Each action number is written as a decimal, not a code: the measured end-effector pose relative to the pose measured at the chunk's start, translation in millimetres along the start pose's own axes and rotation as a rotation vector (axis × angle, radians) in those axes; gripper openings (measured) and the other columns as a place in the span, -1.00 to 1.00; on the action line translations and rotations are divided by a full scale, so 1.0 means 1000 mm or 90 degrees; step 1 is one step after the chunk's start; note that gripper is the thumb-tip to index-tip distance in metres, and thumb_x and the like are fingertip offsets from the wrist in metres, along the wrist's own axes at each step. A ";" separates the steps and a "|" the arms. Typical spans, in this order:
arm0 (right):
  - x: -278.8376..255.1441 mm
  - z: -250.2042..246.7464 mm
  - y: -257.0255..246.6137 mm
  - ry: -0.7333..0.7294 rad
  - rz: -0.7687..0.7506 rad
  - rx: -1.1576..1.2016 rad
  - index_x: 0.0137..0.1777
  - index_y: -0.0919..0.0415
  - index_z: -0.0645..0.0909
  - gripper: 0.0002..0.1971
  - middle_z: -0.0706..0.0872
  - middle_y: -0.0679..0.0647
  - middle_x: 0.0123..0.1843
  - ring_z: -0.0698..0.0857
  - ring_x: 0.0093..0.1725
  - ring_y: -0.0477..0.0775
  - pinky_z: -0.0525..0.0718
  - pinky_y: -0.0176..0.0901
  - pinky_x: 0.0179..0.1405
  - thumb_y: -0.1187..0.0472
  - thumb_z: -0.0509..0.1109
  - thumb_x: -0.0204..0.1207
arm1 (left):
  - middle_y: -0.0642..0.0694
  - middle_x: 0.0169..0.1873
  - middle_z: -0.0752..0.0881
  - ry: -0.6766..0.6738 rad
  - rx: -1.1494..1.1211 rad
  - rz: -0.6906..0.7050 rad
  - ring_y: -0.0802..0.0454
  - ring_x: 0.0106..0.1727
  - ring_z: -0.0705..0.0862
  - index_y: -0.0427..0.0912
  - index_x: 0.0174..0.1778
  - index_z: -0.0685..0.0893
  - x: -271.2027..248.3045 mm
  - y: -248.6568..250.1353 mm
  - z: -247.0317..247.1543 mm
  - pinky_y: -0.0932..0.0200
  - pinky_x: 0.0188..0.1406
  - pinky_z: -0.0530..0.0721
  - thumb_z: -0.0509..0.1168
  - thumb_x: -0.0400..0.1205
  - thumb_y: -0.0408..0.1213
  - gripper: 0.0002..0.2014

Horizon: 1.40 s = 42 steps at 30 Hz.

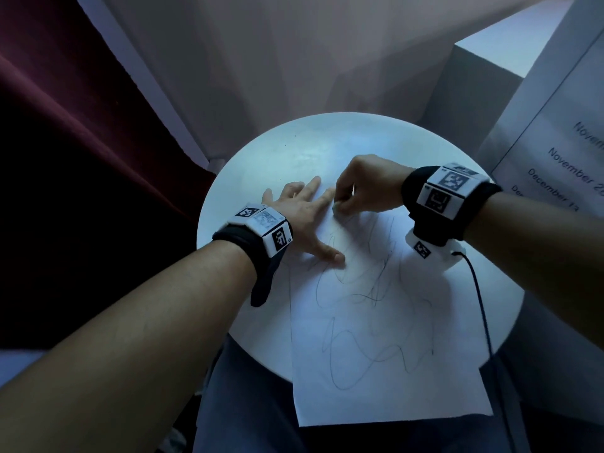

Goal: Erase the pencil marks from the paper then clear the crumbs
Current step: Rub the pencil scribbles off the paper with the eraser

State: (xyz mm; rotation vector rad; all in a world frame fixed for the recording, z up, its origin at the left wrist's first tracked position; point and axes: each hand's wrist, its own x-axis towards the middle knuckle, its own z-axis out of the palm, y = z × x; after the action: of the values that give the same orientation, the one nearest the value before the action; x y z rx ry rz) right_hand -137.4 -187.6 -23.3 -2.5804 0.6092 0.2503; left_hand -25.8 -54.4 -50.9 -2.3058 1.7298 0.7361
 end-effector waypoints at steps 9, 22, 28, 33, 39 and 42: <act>-0.017 0.009 -0.019 -0.052 -0.047 -0.036 -0.37 -0.02 0.66 -0.87 0.66 -0.13 -0.41 0.61 -0.39 -0.12 0.61 -0.22 -0.32 0.20 0.52 0.33 | 0.09 0.70 -0.41 -0.031 -0.019 0.000 -0.05 0.72 -0.37 0.35 0.68 -0.30 0.004 -0.004 0.004 -0.49 0.60 -0.25 0.37 0.17 0.61 0.31; -0.005 0.001 -0.001 0.049 0.008 0.005 -0.34 0.12 0.73 -0.97 0.72 -0.01 -0.39 0.76 -0.28 0.09 0.76 -0.07 -0.26 0.22 0.50 0.30 | 0.08 0.70 -0.41 -0.031 -0.001 -0.008 -0.05 0.72 -0.37 0.25 0.69 -0.35 0.007 -0.004 0.005 -0.49 0.59 -0.25 0.35 0.16 0.63 0.36; -0.024 0.014 -0.017 -0.086 -0.048 -0.031 -0.41 -0.03 0.65 -0.85 0.66 -0.15 -0.47 0.69 -0.44 -0.13 0.71 -0.22 -0.35 0.21 0.50 0.32 | 0.07 0.70 -0.42 -0.031 -0.006 0.000 -0.07 0.72 -0.38 0.29 0.69 -0.35 0.008 -0.006 0.007 -0.50 0.56 -0.27 0.35 0.16 0.64 0.35; -0.006 0.000 -0.001 0.058 0.003 0.013 -0.29 0.15 0.75 -0.92 0.77 0.04 -0.37 0.73 -0.50 -0.12 0.75 -0.20 -0.36 0.25 0.43 0.38 | 0.08 0.70 -0.43 -0.033 0.002 -0.005 -0.06 0.72 -0.38 0.24 0.69 -0.36 0.008 -0.006 0.006 -0.50 0.59 -0.24 0.32 0.15 0.65 0.36; -0.019 0.010 -0.008 -0.104 -0.015 0.030 -0.23 0.11 0.75 -0.92 0.79 0.00 -0.33 0.79 -0.42 -0.07 0.76 -0.22 -0.32 0.22 0.44 0.45 | 0.06 0.71 -0.40 -0.023 -0.015 0.002 -0.06 0.72 -0.37 0.27 0.69 -0.35 0.007 -0.005 0.007 -0.50 0.58 -0.25 0.34 0.12 0.65 0.38; -0.013 0.004 0.004 -0.040 0.021 0.157 -0.09 0.26 0.72 -0.89 0.79 0.08 -0.20 0.84 -0.32 0.05 0.84 -0.02 -0.26 0.26 0.38 0.59 | 0.03 0.73 -0.34 -0.017 -0.005 0.004 -0.05 0.74 -0.32 0.20 0.72 -0.27 0.002 -0.004 0.004 -0.48 0.61 -0.19 0.41 0.19 0.56 0.35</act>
State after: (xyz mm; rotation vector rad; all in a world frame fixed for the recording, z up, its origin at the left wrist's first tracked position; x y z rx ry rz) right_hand -150.8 -184.3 -25.4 -2.3192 0.6188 0.2485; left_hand -23.2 -53.2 -56.2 -2.2870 1.7259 0.7724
